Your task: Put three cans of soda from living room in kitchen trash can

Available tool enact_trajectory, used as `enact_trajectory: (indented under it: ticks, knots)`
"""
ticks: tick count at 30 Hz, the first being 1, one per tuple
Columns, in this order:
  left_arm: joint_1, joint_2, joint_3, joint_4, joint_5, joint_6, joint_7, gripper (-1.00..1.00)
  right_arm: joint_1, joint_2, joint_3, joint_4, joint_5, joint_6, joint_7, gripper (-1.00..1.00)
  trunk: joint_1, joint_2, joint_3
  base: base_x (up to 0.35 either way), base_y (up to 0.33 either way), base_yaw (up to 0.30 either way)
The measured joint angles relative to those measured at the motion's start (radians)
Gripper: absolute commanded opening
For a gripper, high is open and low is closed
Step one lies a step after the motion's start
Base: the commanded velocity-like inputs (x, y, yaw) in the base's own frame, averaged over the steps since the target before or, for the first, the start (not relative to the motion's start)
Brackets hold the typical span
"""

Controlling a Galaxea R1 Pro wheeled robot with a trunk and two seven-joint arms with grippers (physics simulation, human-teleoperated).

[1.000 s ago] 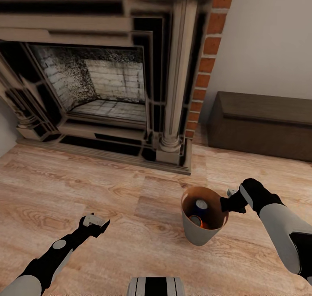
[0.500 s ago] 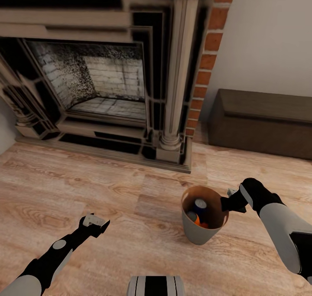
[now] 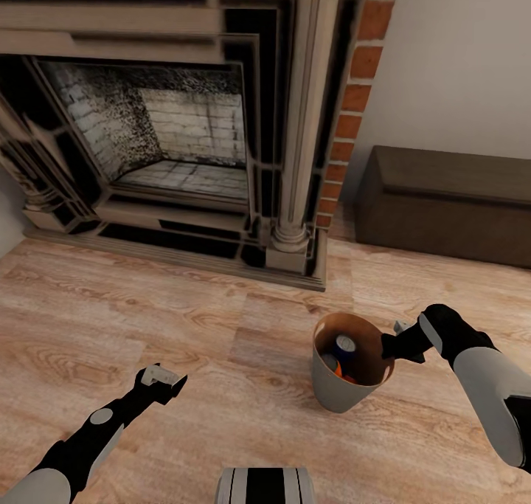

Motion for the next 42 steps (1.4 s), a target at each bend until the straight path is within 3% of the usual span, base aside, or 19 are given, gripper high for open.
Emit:
enact_trajectory:
  ticks: [11, 12, 13, 14, 42]
  knots:
    - [0.000, -0.002, 0.001, 0.000, -0.004, -0.038, 0.000, 1.00, 0.000, 0.000, 0.000, 0.000, 0.001, 0.000, 0.000, -1.00, 0.000, 0.000, 0.000, 0.000, 0.000, 0.000]
    - [0.000, -0.002, 0.001, 0.000, -0.004, -0.039, 0.000, 1.00, 0.000, 0.000, 0.000, 0.000, 0.001, 0.000, 0.000, 1.00, 0.000, 0.000, 0.000, 0.000, 0.000, 0.000]
    - [-0.001, -0.002, 0.001, 0.000, -0.003, -0.039, 0.000, 1.00, 0.002, 0.040, -0.003, -0.004, 0.080, -0.005, -0.031, 1.00, 0.001, 0.000, 0.000, 0.000, 0.000, 0.000]
    - [-0.001, -0.002, 0.001, 0.001, -0.003, -0.040, 0.000, 1.00, 0.002, 0.045, -0.008, -0.004, 0.047, 0.000, -0.028, 1.00, 0.001, 0.000, 0.000, 0.000, 0.000, 0.000]
    - [-0.001, -0.002, 0.000, 0.025, -0.003, -0.041, 0.000, 1.00, 0.002, 0.031, -0.007, -0.005, 0.047, 0.000, -0.028, 1.00, 0.001, 0.000, 0.000, 0.000, 0.000, 0.000]
